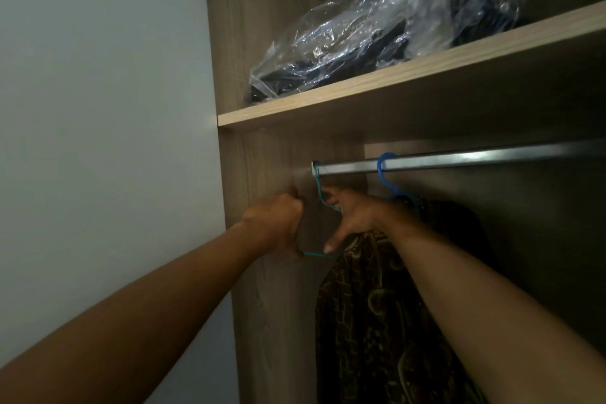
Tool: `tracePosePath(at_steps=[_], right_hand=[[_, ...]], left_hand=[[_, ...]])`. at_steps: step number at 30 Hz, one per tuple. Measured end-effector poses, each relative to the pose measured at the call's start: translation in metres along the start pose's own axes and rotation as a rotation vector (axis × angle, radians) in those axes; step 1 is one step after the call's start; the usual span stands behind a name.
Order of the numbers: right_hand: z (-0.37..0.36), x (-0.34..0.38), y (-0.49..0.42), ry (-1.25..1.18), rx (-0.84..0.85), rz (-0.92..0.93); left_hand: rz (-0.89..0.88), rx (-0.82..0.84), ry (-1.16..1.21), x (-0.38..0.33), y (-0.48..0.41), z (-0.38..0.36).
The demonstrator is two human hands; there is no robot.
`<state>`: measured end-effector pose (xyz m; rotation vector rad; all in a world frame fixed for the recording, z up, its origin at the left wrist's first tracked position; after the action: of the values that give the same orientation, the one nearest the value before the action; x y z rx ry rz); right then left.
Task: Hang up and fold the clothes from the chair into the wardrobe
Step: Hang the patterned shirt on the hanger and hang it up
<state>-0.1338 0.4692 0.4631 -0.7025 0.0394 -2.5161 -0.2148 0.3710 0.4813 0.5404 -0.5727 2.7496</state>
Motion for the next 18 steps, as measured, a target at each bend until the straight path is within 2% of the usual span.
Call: tracePosePath(at_steps=[5,10,18], right_hand=[[-0.007,0.017,0.004,0.075,-0.055,0.084],[-0.006,0.046,0.024,0.129,-0.162,0.211],[-0.018,0.08,0.065,0.058,-0.196,0.237]], left_hand=[[0.064,-0.047,-0.111,0.0,0.003,0.034],[0.077,-0.031,-0.108,-0.006,0.017,0.056],[0.047,0.019,-0.207,-0.014,0.07,0.082]])
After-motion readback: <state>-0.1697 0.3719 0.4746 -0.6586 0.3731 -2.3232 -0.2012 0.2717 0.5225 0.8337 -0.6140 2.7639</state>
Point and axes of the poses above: each hand's wrist, its own y-axis away from the middle knuckle, its own z-axis out of the back of the hand, x = y × z, the point moved 10 cm from there along -y, towards the middle knuckle, and after that the axes turned 15 degrees about -z, right-handed, at the moved point
